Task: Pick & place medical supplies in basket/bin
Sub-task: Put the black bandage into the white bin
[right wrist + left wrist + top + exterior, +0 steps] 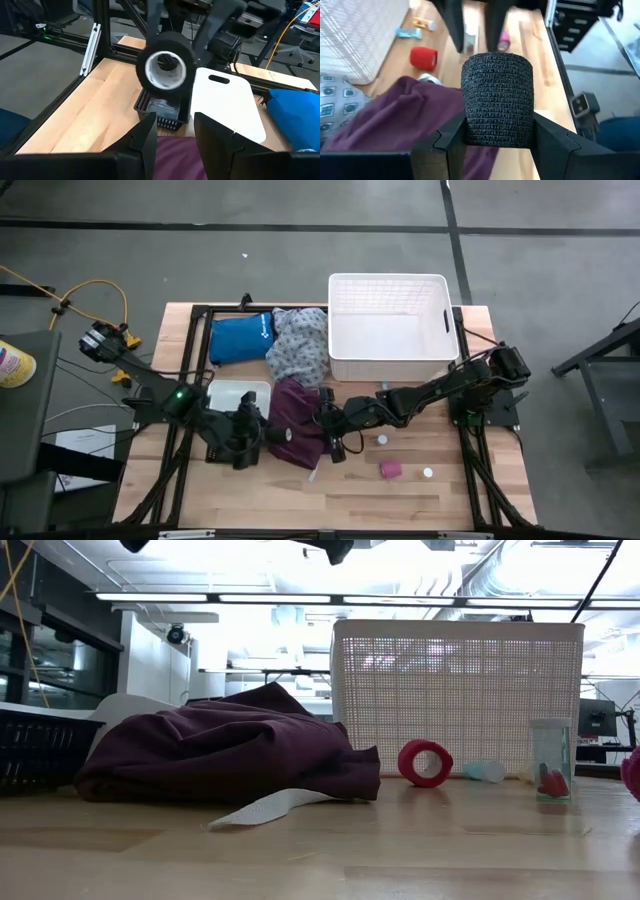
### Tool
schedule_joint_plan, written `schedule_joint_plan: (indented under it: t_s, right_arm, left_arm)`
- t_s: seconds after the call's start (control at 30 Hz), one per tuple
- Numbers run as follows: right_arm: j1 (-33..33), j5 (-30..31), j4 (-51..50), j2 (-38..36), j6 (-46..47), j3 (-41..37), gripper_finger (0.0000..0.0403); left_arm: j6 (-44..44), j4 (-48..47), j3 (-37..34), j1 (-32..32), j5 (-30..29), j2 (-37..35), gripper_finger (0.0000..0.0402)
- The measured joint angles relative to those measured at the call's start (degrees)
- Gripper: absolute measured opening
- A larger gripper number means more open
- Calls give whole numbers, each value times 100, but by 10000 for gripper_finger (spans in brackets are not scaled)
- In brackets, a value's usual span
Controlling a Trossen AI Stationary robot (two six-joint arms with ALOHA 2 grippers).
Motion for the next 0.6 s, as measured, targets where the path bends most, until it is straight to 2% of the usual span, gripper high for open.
schedule_joint_plan:
  t_s: [0.17, 0.43, 0.6]
  right_arm:
    - [0, -1, -6, 0, 0, 0, 119]
    - [0, -21, -4, 0, -2, 0, 119]
    - [0, -24, -2, 0, -2, 0, 119]
  left_arm:
    - [-56, -347, 2, -271, 10, -49, 170]
    - [-1096, -1356, 2, -728, 209, -233, 170]
    - [-1445, -1677, 2, -1062, 441, -454, 170]
